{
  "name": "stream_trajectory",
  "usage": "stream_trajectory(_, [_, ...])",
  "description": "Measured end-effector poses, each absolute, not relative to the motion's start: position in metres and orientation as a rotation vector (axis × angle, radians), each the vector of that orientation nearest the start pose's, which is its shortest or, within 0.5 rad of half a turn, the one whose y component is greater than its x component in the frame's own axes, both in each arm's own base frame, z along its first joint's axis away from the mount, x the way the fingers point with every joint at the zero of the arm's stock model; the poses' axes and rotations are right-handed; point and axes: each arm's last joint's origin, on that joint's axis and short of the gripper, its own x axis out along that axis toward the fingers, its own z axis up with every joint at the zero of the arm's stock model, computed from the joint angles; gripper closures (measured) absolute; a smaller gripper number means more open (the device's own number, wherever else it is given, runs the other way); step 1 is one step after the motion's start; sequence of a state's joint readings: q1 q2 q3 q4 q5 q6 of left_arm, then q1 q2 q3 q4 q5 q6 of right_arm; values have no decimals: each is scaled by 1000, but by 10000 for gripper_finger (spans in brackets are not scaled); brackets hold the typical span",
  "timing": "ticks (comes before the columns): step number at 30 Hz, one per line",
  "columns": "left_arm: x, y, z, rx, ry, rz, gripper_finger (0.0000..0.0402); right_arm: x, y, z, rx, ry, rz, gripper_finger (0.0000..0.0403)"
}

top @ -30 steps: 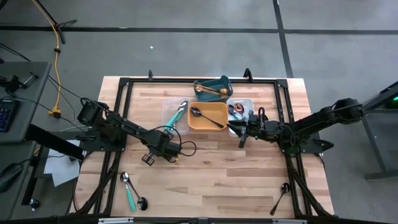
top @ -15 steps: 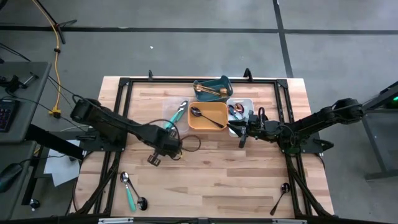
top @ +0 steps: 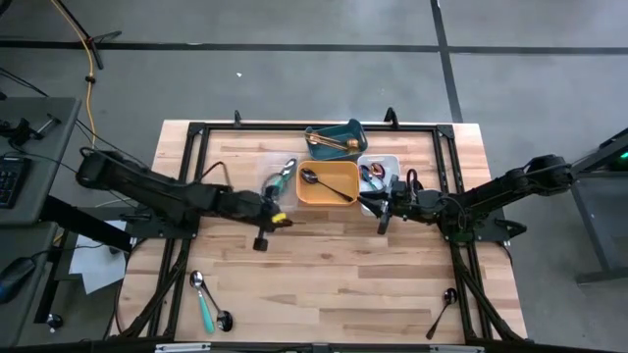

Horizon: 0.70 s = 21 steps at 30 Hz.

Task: Sort silverware by color (type)
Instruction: Put the gold-colored spoon into the green bin

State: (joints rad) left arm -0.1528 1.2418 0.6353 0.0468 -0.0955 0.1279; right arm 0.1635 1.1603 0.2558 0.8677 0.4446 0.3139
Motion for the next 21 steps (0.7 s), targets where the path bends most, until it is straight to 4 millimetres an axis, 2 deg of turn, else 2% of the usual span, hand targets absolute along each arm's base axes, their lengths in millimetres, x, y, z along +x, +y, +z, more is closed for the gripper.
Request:
stream_trajectory(5, [244, -27, 196, 123, 152, 20, 395, 207, 22, 189, 303, -28, -260, 332])
stream_trajectory(8, [244, -23, 187, 84, 53, 82, 395, 207, 23, 190, 291, -28, -213, 332])
stream_trajectory(15, [268, -25, 167, 40, 100, 114, 395, 216, 25, 182, 254, 11, -204, 332])
stream_trajectory(21, [289, -27, 155, 43, 134, 114, 395, 251, 31, 182, 150, 49, -205, 331])
